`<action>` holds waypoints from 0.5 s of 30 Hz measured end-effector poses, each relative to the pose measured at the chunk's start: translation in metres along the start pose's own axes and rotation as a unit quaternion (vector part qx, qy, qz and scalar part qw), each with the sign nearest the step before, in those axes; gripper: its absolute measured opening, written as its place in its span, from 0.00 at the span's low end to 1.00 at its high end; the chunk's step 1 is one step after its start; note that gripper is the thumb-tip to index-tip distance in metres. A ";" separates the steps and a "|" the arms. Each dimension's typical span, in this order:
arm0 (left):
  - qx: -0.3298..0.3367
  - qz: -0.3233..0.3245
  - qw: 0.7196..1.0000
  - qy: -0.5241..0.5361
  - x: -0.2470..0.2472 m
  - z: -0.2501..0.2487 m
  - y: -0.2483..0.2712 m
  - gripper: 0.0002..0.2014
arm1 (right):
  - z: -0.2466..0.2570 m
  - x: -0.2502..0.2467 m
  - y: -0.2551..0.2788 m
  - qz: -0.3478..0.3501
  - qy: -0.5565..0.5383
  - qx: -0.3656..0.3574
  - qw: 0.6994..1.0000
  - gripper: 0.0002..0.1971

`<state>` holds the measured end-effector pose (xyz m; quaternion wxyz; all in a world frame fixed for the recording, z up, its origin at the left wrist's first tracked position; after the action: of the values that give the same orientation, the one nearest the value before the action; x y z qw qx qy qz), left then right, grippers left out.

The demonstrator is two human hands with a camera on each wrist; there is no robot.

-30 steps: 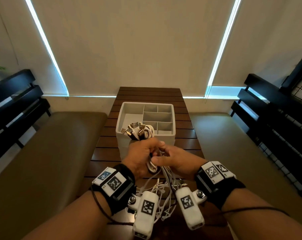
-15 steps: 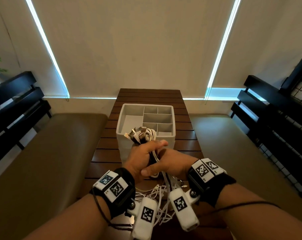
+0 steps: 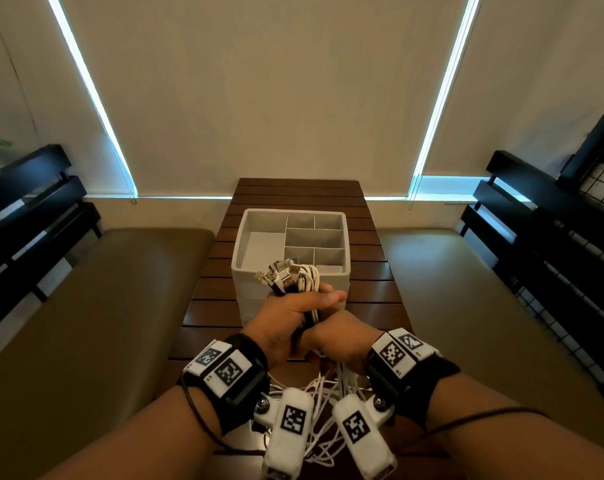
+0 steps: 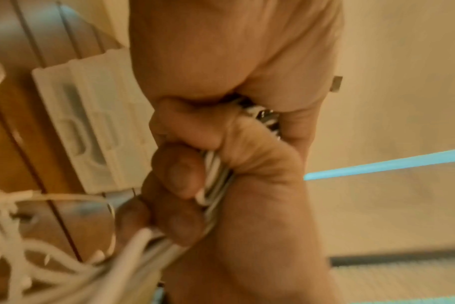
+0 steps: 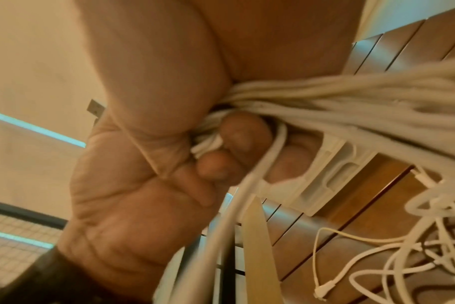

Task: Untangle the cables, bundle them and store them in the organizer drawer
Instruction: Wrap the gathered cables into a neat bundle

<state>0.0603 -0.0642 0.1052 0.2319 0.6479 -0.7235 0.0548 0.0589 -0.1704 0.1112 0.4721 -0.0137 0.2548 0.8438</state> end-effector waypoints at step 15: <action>0.051 -0.088 0.993 0.065 0.008 0.008 0.005 0.22 | 0.002 -0.002 -0.001 -0.042 0.049 -0.055 0.996 0.17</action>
<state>0.0526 -0.0741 0.1027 0.2485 0.7152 -0.6434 0.1129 0.0613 -0.1703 0.1126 0.4922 -0.0917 0.2302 0.8345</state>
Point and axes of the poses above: each hand's wrist, its own y-axis away from the middle knuckle, its own x-axis out of the palm, z = x × y, the point moved 1 cm from there along -y, towards the middle knuckle, and after that the axes turned 5 degrees about x, right-handed, at the moved point
